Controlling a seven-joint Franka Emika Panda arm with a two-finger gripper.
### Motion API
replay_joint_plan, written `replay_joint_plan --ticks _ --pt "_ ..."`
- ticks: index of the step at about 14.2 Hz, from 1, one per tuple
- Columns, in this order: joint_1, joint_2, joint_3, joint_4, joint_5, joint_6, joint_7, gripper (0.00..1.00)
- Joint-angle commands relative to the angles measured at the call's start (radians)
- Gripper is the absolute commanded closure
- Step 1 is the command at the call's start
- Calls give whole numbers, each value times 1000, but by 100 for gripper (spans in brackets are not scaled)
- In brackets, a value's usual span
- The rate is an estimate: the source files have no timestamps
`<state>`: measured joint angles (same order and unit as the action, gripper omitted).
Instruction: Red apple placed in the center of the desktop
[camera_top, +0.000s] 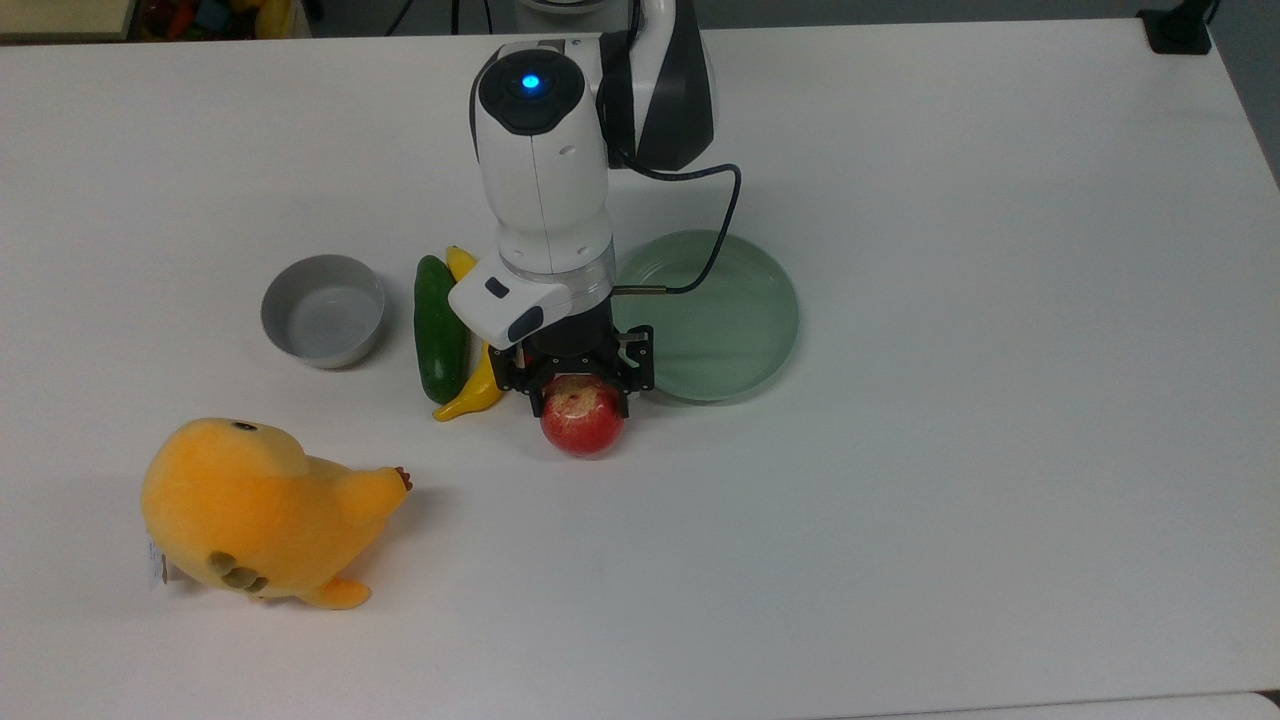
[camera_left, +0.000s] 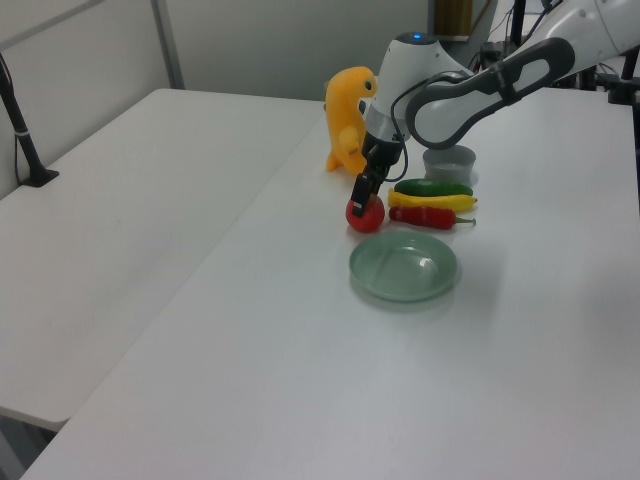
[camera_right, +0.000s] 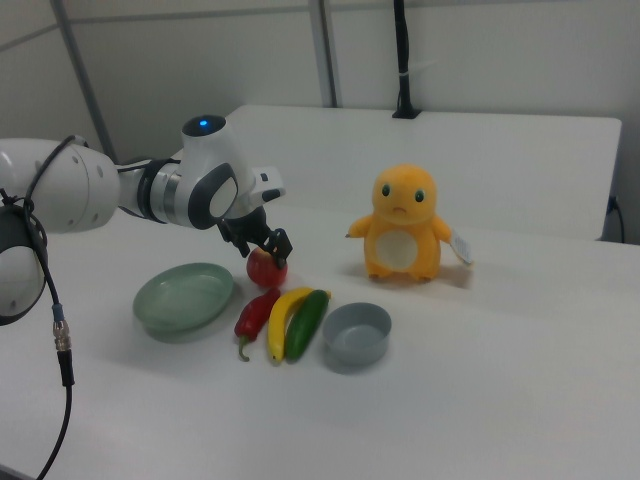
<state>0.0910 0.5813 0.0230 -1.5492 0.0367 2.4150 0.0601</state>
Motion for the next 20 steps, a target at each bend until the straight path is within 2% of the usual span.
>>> replay_joint_plan --ticks 1,4,13,15,18,20 --pt "21 -4 -12 -9 0 18 6 0" --pt "16 -44 -12 -12 2 -38 7 0" --pt "-20 -256 -31 -19 -9 -440 -26 0" --pt "-19 -336 -38 -55 -32 -517 -36 0" --pt "-17 -493 -49 -173 -73 -565 -40 0" --pt "-19 -547 -64 -184 -73 -646 -42 0"
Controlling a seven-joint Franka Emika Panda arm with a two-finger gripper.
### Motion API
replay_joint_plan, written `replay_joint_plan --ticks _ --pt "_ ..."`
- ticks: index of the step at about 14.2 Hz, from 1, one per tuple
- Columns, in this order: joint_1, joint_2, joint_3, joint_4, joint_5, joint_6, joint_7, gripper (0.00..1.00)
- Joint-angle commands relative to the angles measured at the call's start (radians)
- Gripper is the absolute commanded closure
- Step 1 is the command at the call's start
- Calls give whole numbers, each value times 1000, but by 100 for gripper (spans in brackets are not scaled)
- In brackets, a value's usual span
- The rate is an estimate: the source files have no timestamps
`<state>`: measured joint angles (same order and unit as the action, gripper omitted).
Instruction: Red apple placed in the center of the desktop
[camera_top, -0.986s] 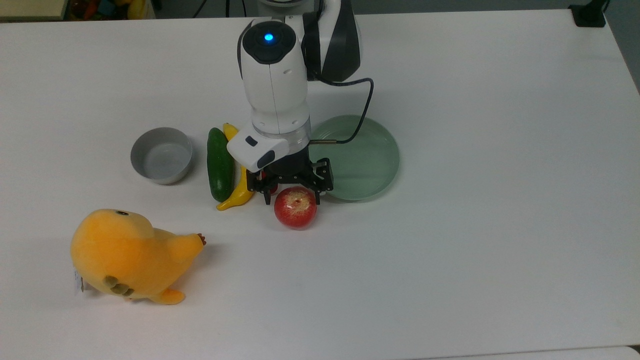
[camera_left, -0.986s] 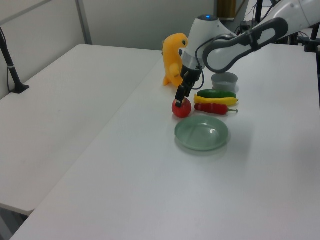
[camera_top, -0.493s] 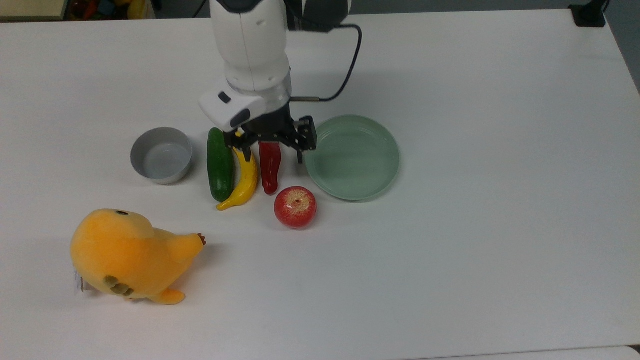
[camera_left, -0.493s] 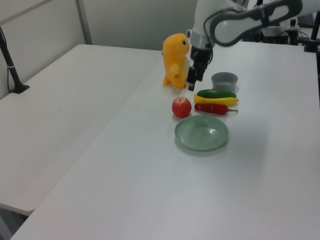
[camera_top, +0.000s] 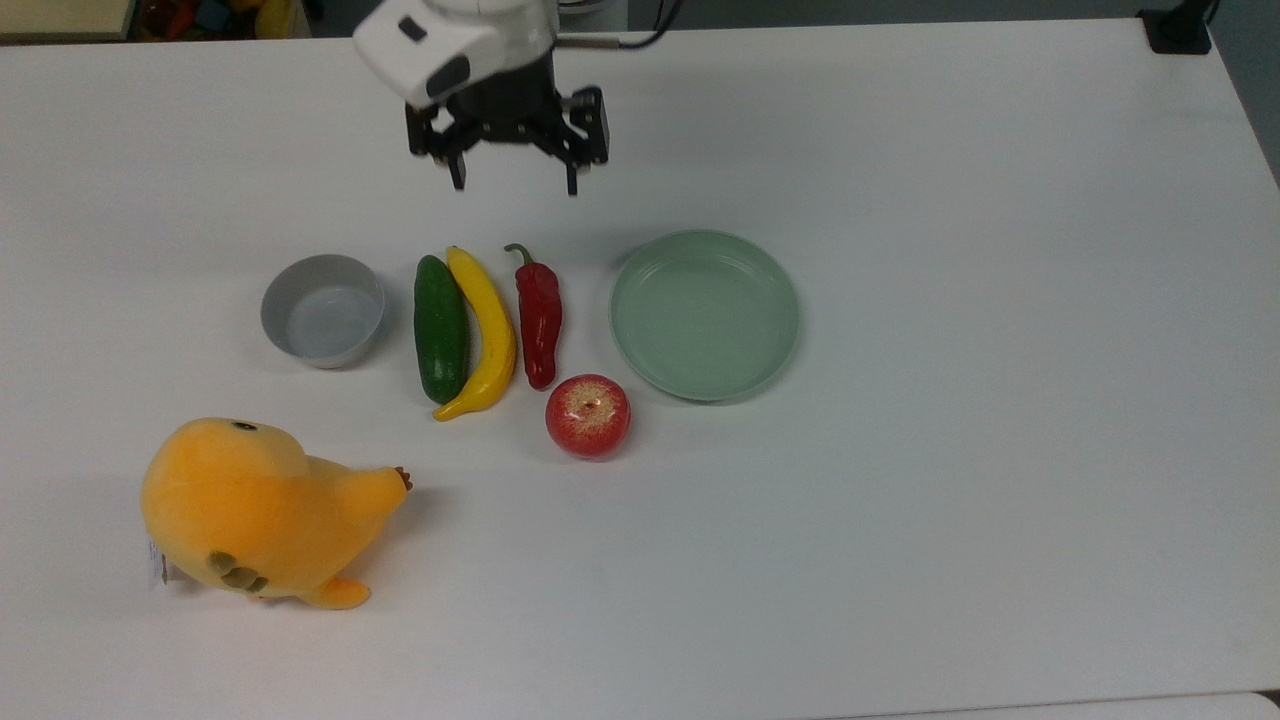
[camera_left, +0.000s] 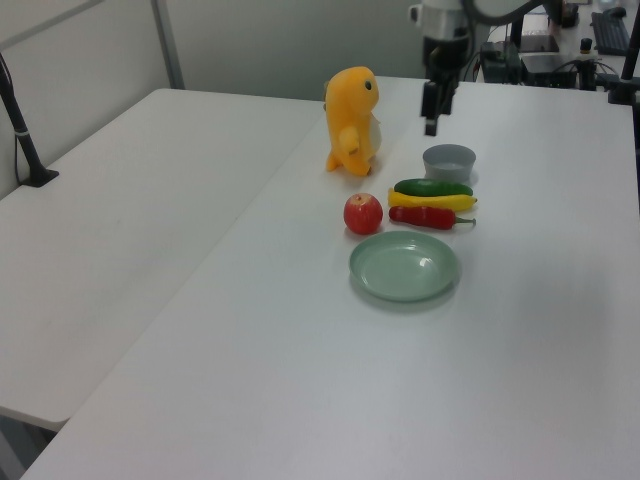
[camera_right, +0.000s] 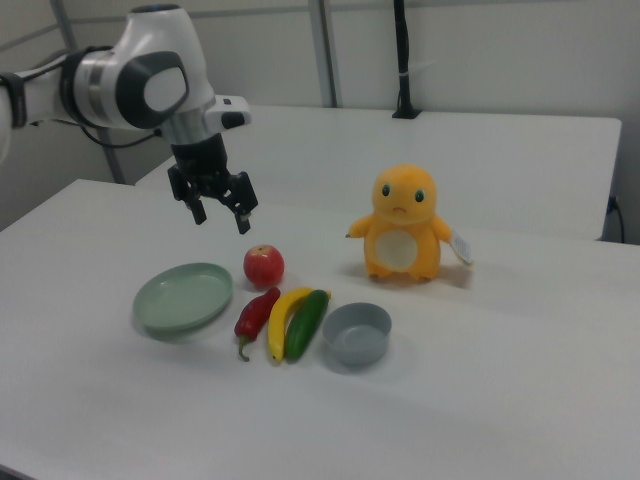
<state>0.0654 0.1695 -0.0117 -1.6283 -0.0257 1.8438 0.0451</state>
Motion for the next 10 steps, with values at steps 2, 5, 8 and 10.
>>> replay_joint_plan --ticks 2,5,8,10 --pt "-10 -177 -34 -108 -11 -125 -36 0" --pt "-41 -267 -37 -162 -11 -172 -50 0" --pt "-68 -308 -36 -176 -10 -196 -50 0" --pt "-68 -303 -36 -171 -10 -195 -50 0"
